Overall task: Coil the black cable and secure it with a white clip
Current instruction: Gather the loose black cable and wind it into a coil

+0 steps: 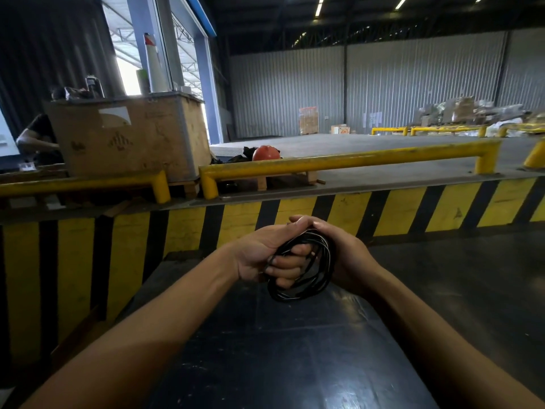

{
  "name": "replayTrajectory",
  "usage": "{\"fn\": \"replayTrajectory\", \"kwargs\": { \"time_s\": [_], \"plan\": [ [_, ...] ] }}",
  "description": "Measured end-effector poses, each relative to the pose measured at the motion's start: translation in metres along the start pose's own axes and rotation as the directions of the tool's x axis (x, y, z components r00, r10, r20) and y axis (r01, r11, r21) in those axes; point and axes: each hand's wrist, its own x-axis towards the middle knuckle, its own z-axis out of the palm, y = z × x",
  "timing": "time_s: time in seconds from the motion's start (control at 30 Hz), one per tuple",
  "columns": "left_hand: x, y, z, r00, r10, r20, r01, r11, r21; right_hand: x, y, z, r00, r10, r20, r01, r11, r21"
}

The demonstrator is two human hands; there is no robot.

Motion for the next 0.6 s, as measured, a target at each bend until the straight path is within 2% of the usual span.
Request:
{"fn": "replayTrajectory", "kwargs": {
  "time_s": [0.13, 0.23, 0.37, 0.47, 0.6],
  "plan": [
    [-0.002, -0.003, -0.002, 1.0, 0.005, -0.028, -0.006, 0.999, -0.037, -0.003, 0.001, 0.0, 0.996, -0.051, -0.073, 0.047, 0.997, -0.061],
    [-0.001, -0.002, -0.002, 0.988, 0.032, -0.153, -0.034, 0.999, -0.015, -0.004, 0.004, -0.001, 0.982, -0.126, -0.137, 0.107, 0.984, -0.143],
    [0.002, -0.001, -0.005, 0.939, 0.089, -0.332, -0.097, 0.995, -0.006, -0.006, 0.005, 0.003, 0.946, -0.227, -0.23, 0.141, 0.931, -0.335],
    [0.006, -0.002, -0.009, 0.895, 0.13, -0.427, -0.138, 0.99, 0.014, -0.01, 0.005, 0.007, 0.944, -0.247, -0.221, 0.145, 0.907, -0.394],
    [0.011, -0.006, -0.016, 0.847, 0.188, -0.497, -0.203, 0.979, 0.026, -0.011, 0.011, 0.006, 0.958, -0.273, -0.088, 0.176, 0.803, -0.57]
  ]
}}
